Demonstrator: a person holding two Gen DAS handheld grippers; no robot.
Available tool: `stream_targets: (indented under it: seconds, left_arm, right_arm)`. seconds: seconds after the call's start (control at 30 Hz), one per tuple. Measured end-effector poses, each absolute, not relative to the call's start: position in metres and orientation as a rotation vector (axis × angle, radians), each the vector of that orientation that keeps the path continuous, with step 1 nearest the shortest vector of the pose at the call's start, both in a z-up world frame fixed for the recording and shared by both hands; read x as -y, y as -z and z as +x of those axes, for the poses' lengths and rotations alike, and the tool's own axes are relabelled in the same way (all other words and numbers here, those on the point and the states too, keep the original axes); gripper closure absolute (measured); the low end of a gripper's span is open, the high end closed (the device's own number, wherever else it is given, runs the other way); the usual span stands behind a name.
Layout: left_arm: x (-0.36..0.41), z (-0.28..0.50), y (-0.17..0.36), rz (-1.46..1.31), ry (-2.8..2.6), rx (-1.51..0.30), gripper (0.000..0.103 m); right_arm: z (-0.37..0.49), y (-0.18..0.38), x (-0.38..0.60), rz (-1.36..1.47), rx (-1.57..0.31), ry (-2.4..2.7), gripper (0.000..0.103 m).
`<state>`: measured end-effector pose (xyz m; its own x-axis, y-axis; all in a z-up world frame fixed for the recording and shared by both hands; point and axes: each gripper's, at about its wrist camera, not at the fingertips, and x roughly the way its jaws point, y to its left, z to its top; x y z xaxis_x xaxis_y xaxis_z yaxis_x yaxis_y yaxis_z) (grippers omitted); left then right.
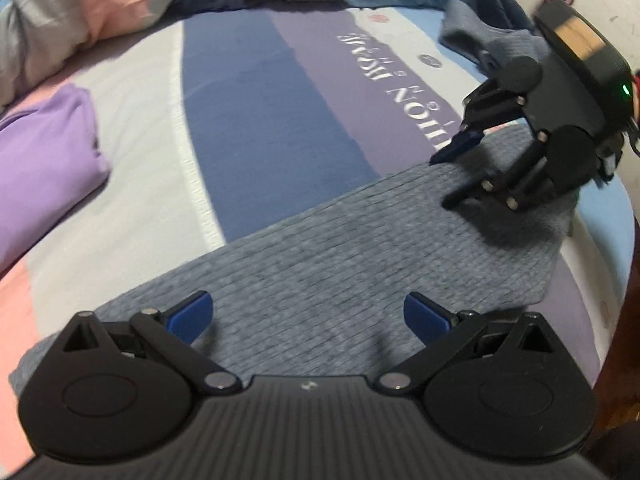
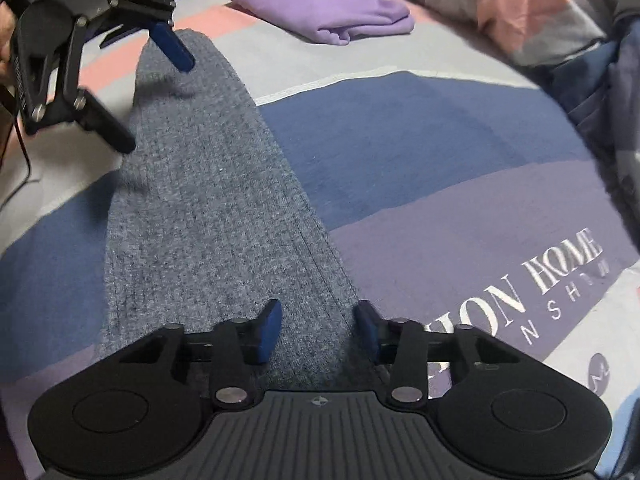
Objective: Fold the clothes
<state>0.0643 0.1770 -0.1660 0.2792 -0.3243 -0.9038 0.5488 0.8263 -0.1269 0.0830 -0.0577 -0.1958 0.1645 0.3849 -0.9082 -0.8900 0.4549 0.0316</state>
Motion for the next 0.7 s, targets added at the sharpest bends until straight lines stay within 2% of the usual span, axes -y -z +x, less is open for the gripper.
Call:
stream_targets:
  seconds: [0.03,0.1,0.33,0.47,0.57,0.63,0.7]
  left_arm:
    - [-0.175,0.065,0.167,0.231,0.588,-1.148,0.000]
    - [-0.172,0.066,0.168,0.240,0.578,-1.148,0.000]
    - [-0.170,0.065,0.176,0.226,0.568,-1.151,0.000]
    - [-0.172,0.068,0.185,0.245,0.530,-1.157,0.000]
    - [-0.183,0.071,0.191,0.221,0.480,-1.176,0.000]
    - [-0.192,0.071,0.190,0.200,0.453,-1.180,0.000]
    - [-0.203,0.067,0.185,0.173,0.431,-1.172,0.000]
  right_arm:
    - [0.085,0.194,0.059,-0.582,-1.051,-0.996,0.094]
    - [0.088,0.191,0.064,-0.558,-1.066,-1.013,0.096]
    - [0.084,0.172,0.071,-0.555,-0.983,-0.967,0.098]
    - [0.090,0.183,0.073,-0.536,-1.024,-0.903,0.098]
    - [0.086,0.191,0.063,-0.558,-1.041,-0.914,0.095]
    - [0.081,0.186,0.060,-0.576,-1.000,-0.904,0.083]
    - [0.077,0.175,0.058,-0.568,-0.954,-0.875,0.079]
